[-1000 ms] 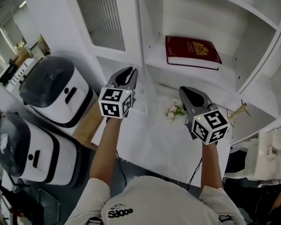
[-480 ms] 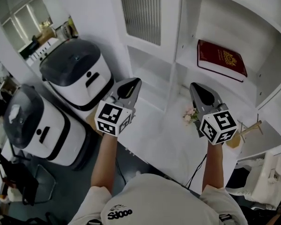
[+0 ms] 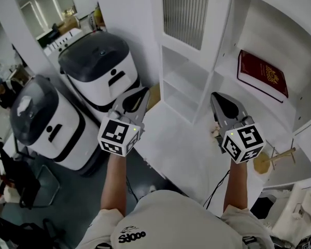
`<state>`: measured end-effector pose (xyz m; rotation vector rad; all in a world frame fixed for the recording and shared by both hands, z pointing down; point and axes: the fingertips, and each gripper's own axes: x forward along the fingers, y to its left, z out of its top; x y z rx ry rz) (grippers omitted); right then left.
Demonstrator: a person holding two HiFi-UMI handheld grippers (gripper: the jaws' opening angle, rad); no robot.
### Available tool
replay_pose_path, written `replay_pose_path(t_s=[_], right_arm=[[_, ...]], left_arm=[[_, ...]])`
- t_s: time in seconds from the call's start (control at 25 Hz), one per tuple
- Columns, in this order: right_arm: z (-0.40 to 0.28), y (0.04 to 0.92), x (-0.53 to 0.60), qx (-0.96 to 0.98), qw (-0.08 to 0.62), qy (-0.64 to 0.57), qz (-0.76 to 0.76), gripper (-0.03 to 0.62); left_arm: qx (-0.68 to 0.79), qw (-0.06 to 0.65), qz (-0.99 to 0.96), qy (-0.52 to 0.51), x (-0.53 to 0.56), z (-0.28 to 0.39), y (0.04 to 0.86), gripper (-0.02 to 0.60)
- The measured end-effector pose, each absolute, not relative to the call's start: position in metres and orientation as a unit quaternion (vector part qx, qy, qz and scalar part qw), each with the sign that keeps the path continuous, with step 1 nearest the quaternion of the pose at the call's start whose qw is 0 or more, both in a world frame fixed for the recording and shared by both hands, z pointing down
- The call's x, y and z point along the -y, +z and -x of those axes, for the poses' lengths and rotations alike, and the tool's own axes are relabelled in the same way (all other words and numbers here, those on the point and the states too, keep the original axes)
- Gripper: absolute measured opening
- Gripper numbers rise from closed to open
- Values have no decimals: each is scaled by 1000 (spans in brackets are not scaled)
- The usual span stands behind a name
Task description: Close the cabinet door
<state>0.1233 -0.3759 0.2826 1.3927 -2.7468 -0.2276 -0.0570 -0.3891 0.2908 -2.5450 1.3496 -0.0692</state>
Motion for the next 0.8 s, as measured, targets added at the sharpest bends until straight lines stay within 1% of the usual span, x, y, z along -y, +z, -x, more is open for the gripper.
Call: replay_pose_path(t_s=[0.2, 0.8], right_arm=[[-114, 285, 379, 892, 43, -79, -443, 2], [-108, 291, 376, 893, 52, -76, -441, 2]], left_arm=[[-470, 130, 873, -29, 386, 60, 292, 15], [-465, 120, 876, -37, 379, 53, 304, 15]])
